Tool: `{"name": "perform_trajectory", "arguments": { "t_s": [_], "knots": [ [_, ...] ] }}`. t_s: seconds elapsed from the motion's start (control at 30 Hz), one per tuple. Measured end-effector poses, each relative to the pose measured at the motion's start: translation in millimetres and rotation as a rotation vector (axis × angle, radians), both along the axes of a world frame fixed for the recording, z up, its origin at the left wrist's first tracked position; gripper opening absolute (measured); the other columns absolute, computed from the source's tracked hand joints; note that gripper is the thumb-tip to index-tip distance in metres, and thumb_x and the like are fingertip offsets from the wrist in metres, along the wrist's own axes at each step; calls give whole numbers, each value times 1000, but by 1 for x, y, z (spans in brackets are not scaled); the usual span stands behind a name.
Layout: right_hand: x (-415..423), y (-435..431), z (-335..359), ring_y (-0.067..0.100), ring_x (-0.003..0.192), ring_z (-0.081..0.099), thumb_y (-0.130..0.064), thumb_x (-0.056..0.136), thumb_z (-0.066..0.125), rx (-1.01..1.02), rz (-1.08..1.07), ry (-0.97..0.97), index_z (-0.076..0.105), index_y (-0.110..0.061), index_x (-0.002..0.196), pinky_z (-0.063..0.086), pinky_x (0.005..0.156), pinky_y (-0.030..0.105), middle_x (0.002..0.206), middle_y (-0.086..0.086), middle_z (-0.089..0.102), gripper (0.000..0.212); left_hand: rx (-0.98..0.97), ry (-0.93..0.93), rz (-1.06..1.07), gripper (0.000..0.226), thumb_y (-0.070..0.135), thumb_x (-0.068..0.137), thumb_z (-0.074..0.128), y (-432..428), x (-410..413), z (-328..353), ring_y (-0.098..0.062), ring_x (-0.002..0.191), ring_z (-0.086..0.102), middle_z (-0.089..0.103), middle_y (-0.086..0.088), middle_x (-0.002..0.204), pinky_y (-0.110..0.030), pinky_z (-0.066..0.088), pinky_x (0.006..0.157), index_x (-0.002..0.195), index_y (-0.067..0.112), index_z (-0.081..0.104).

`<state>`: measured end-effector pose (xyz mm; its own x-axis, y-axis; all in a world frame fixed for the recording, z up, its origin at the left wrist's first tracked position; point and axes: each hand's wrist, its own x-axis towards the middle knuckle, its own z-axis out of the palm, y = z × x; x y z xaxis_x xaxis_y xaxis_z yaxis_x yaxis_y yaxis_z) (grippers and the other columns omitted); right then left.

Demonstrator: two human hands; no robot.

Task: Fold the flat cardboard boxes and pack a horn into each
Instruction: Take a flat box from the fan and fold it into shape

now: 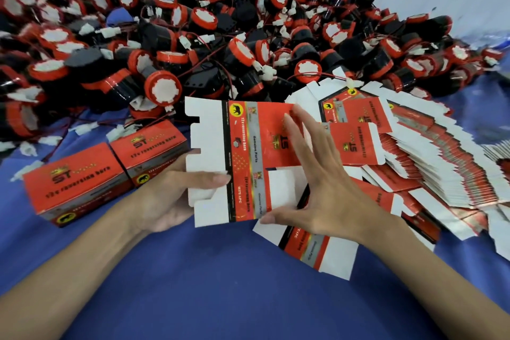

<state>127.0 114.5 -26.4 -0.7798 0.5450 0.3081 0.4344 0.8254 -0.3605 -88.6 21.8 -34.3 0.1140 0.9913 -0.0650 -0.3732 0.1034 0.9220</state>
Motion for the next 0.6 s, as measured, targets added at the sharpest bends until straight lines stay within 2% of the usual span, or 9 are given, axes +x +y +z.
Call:
{"name": "perform_trajectory", "arguments": {
  "t_s": [0.1,0.13,0.2,0.23,0.3,0.37,0.43,0.5,0.6],
  "knots": [
    [0,1,3,20,142,-29,-88,55,49,-17,-81,-69,-15,-40,147,-10,111,47,156,-6,-28,122,7,-88,-102,41,-1,77,46,-3,-6,2,-24,90,71,73,-9,100,-34,58,75,101,16,74],
    [0,2,4,21,143,-28,-88,55,47,-4,-84,-70,-11,-39,148,-11,110,45,157,-3,-26,120,28,-107,-136,39,-2,80,48,-4,-7,3,-23,91,71,73,-8,101,-34,57,76,103,16,74],
    [1,2,5,21,144,-26,-87,57,48,18,-67,-69,-2,-32,151,-12,110,44,159,1,-20,120,51,-139,-171,29,6,78,71,-5,-10,1,-23,94,70,72,-7,102,-35,57,79,105,16,73],
    [1,1,5,19,144,-25,-87,58,48,29,-59,-79,-1,-29,152,-12,110,44,159,1,-19,121,36,-122,-156,37,16,69,84,-4,-10,0,-24,95,69,71,-10,101,-37,57,79,104,16,73],
    [1,1,3,17,144,-25,-87,61,48,58,-44,-121,-4,-21,153,-13,111,44,159,1,-20,125,9,-27,-88,46,20,57,91,-2,-6,-3,-27,93,66,66,-15,98,-37,58,78,99,14,73],
    [1,1,1,17,143,-27,-88,60,49,82,-40,-171,-10,-17,152,-11,114,50,158,1,-24,131,-4,48,8,26,9,66,78,1,3,-3,-19,84,70,72,-8,91,-31,59,71,90,21,76],
    [-1,0,1,20,142,-28,-88,59,51,97,-31,-199,-14,-16,151,-8,114,58,157,3,-27,134,-25,117,100,26,9,73,63,3,10,-3,-14,80,71,73,-1,85,-28,58,66,91,24,73],
    [-1,-2,2,26,143,-26,-87,58,54,148,-16,-213,-16,-13,151,-6,112,63,157,8,-25,137,16,174,86,31,9,76,60,2,13,-4,-13,84,70,73,2,90,-29,58,68,103,24,68],
    [-1,-6,5,30,144,-21,-88,56,53,223,-12,-242,-20,-16,150,-1,110,68,158,12,-22,139,42,217,30,29,11,78,61,-1,15,-1,-10,84,69,73,6,89,-26,56,70,97,30,74]
  ]
}}
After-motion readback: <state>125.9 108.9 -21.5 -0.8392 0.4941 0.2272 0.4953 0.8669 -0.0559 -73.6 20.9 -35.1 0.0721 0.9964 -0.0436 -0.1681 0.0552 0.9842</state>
